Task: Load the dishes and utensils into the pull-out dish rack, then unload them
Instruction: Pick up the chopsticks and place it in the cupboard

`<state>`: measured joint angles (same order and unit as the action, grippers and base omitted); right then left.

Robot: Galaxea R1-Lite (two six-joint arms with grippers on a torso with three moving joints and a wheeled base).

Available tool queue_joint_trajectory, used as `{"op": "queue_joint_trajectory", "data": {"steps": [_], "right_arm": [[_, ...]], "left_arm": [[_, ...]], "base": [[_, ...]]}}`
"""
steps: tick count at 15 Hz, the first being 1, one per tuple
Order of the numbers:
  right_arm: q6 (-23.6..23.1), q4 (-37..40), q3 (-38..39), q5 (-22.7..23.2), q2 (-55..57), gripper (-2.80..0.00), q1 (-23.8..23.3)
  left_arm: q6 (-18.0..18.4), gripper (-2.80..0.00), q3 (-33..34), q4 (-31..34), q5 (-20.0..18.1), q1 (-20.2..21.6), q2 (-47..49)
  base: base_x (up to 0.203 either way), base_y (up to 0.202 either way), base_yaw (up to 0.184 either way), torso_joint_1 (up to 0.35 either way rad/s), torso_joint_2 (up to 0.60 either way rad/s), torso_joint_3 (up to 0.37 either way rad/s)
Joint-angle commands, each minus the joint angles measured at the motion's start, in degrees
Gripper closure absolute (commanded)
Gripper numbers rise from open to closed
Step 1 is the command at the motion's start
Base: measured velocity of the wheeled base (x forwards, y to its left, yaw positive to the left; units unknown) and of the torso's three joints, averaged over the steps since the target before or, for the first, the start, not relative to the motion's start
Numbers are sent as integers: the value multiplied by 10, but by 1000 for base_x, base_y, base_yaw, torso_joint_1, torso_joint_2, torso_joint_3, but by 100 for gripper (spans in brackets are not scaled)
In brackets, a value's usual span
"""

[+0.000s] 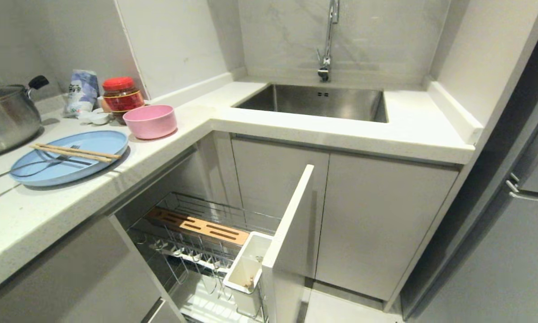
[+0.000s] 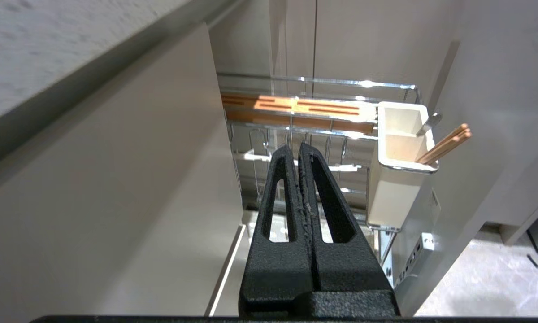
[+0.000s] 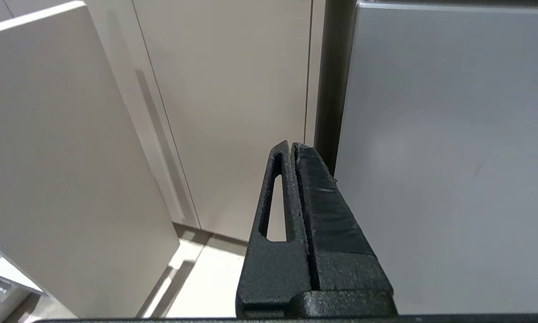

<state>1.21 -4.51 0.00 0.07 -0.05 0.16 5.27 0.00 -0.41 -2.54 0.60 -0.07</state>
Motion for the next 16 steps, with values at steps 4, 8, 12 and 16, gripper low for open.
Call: {"op": "queue_joint_trajectory", "data": {"steps": [4,8,12,16], "right_arm": [[0,-1,15,0,0,0,0],[0,-1,15,0,0,0,0],[0,-1,15,0,0,0,0],[0,-1,15,0,0,0,0]], "left_arm": [[1,0,5,-1,0,0,1],[1,0,5,-1,-1,0,1],[2,0,5,-1,-1,0,1],[2,0,5,-2,-1,0,1]], "base": [[0,0,0,4,4,-199],[0,0,0,7,4,-194],[0,0,0,5,4,-202],[0,0,0,-1,4,-196]]}}
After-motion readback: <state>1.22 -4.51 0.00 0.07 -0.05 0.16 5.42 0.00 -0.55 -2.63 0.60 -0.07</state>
